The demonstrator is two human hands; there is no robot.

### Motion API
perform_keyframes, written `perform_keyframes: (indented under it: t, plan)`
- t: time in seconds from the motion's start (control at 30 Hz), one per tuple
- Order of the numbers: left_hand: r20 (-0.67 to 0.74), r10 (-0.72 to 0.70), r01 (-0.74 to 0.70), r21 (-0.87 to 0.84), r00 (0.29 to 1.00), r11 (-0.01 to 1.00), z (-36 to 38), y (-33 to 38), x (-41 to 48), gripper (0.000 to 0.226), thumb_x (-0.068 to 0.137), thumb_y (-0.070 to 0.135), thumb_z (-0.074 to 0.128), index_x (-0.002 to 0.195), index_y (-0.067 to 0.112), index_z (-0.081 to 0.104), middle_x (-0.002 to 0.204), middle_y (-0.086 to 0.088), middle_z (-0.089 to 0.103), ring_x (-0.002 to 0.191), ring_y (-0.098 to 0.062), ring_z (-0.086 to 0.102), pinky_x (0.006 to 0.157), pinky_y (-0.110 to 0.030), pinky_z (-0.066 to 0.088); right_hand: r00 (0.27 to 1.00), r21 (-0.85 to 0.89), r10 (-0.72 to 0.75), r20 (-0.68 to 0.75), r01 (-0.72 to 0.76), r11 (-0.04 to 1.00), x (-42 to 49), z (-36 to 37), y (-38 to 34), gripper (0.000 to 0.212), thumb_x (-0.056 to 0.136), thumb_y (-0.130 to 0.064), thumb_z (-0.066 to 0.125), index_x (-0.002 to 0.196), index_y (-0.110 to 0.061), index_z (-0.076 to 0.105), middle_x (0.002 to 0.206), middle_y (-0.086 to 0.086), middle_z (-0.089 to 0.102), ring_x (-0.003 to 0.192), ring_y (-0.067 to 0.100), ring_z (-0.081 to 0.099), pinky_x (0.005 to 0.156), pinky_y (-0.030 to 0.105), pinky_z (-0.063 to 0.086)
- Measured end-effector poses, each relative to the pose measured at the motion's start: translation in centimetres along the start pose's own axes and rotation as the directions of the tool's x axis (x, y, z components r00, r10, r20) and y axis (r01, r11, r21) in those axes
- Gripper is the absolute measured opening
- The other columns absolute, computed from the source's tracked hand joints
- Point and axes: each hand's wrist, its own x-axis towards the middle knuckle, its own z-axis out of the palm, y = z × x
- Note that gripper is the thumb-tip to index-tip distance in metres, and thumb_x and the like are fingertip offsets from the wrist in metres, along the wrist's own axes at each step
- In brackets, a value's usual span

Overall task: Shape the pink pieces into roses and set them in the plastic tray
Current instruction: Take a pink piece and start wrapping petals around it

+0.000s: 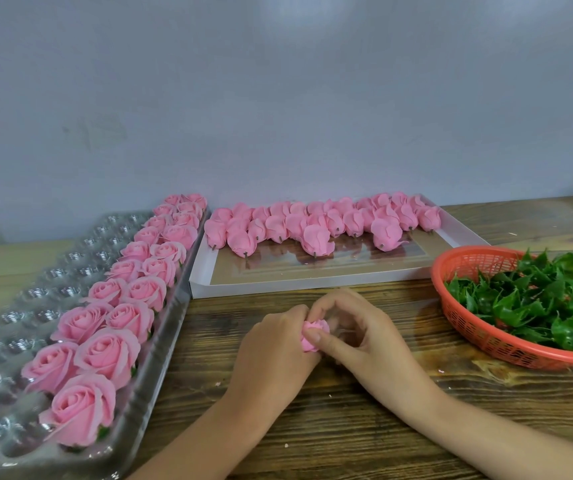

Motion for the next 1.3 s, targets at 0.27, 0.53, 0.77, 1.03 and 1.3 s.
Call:
perform_keyframes:
  t: [0.27, 0.53, 0.77, 1.03, 1.3]
  plan:
    - [0.01, 0.016, -0.017, 0.009, 1.0, 1.0, -0.1, 0.2, -0.1, 0.017, 0.093, 0.04, 0.052, 0.096, 0.025, 0.06, 0.082, 0.011, 0.064, 0.073, -0.004, 0.06, 0.066, -0.024, 0.048, 1.0, 0.031, -0.003, 0.001, 0.003, 1.0, 0.0, 0.0, 0.2, 0.017, 0.089, -0.009, 0.07, 0.082, -0.023, 0.064, 0.076, -0.01, 0.059, 0.062, 0.01, 0.055, 0.063, 0.021, 0.042]
    - [0.007, -0.036, 0.036, -0.023, 0.999, 0.999, 0.1, -0.2, 0.0, 0.016, 0.088, 0.045, 0.058, 0.081, 0.03, 0.055, 0.072, 0.009, 0.06, 0.066, -0.005, 0.056, 0.053, -0.018, 0.037, 0.999, 0.104, 0.029, -0.032, -0.025, 0.994, 0.1, -0.3, -0.1, 0.011, 0.092, -0.007, 0.066, 0.084, -0.015, 0.063, 0.064, -0.003, 0.059, 0.059, 0.011, 0.052, 0.056, 0.02, 0.043]
    - [0.002, -0.062, 0.062, -0.088, 0.998, 0.994, 0.0, -0.3, 0.0, 0.025, 0.087, 0.043, 0.058, 0.067, 0.032, 0.049, 0.063, 0.011, 0.056, 0.06, -0.004, 0.054, 0.051, -0.016, 0.031, 0.997, -0.015, -0.032, -0.066, 0.031, 0.999, 3.0, -4.9, -4.8, 0.013, 0.091, -0.005, 0.065, 0.083, -0.015, 0.065, 0.063, -0.007, 0.06, 0.056, -0.001, 0.054, 0.057, 0.009, 0.04]
    - [0.041, -0.013, 0.014, -0.014, 0.999, 1.0, -0.1, -0.2, -0.2, 0.015, 0.088, 0.047, 0.056, 0.079, 0.037, 0.049, 0.073, 0.016, 0.058, 0.07, -0.001, 0.055, 0.059, -0.02, 0.043, 0.972, -0.818, 0.23, 0.051, -0.092, 0.568, 5.0, -17.7, -7.3, 0.01, 0.085, -0.035, 0.067, 0.076, -0.039, 0.065, 0.078, -0.028, 0.068, 0.059, -0.005, 0.065, 0.06, 0.025, 0.049]
    - [0.063, -0.002, 0.0, 0.022, 0.998, 1.0, -0.2, 0.0, -0.2, 0.014, 0.088, 0.047, 0.056, 0.082, 0.037, 0.048, 0.073, 0.016, 0.054, 0.072, 0.001, 0.052, 0.056, -0.016, 0.036, 0.668, -0.939, 0.743, 0.043, -0.227, 0.258, 4.6, -21.7, -3.0, 0.012, 0.084, -0.029, 0.076, 0.086, -0.036, 0.066, 0.086, -0.007, 0.075, 0.064, 0.005, 0.066, 0.066, 0.023, 0.056]
